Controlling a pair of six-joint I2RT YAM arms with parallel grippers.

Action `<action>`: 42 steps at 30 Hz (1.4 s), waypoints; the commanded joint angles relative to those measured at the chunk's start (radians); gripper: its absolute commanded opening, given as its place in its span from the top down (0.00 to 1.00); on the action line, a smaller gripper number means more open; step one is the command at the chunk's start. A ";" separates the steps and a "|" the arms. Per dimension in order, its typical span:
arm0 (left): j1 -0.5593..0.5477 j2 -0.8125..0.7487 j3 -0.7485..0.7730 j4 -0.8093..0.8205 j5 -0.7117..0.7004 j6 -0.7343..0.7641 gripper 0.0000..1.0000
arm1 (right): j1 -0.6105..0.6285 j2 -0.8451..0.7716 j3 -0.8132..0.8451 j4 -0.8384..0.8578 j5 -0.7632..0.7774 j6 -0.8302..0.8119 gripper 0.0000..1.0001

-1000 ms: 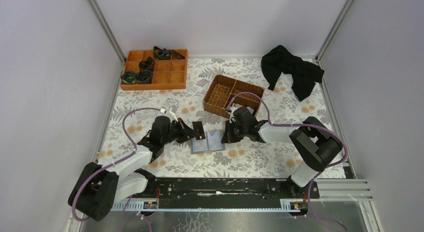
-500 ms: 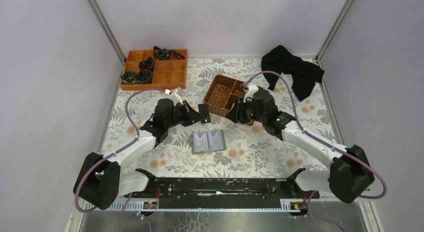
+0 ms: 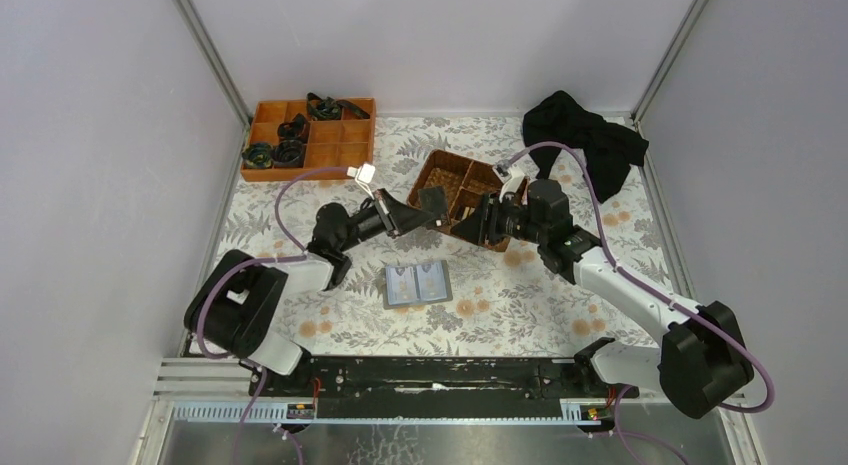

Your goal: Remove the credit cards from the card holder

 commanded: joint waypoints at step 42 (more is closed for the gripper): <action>-0.050 0.146 -0.067 0.510 0.176 -0.200 0.95 | -0.001 0.014 0.012 0.243 -0.144 0.093 1.00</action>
